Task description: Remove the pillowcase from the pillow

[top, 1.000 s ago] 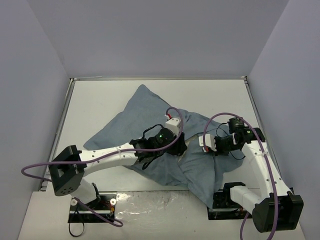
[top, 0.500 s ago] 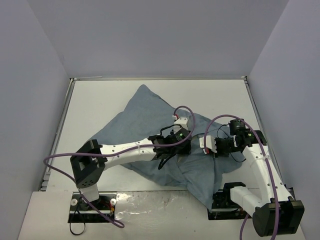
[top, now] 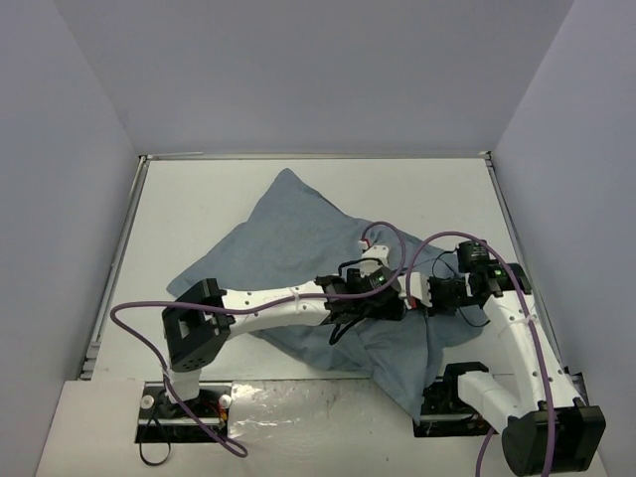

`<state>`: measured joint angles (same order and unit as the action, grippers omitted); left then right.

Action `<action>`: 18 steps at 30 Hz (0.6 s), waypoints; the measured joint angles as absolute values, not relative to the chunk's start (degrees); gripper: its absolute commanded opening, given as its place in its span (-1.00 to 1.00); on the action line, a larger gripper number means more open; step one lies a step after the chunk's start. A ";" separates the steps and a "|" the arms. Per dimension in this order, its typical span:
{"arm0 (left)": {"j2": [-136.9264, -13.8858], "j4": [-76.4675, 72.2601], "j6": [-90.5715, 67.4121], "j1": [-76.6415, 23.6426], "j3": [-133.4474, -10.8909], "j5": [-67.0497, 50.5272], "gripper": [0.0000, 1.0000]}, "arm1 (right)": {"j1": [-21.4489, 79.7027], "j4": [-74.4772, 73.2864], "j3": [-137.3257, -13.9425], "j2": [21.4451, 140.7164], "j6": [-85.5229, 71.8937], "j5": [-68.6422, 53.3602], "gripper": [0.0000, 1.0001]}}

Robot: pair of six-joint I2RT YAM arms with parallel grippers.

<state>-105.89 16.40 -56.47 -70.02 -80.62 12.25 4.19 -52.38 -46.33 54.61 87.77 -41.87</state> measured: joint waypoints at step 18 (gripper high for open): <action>-110.32 8.58 -59.16 -68.77 -80.36 9.45 -0.81 | 3.03 -52.12 -44.03 51.94 85.49 -35.77 -1.00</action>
<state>-110.32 8.58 -59.16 -68.77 -80.36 9.45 3.03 -52.12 -44.03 51.94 85.49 -35.77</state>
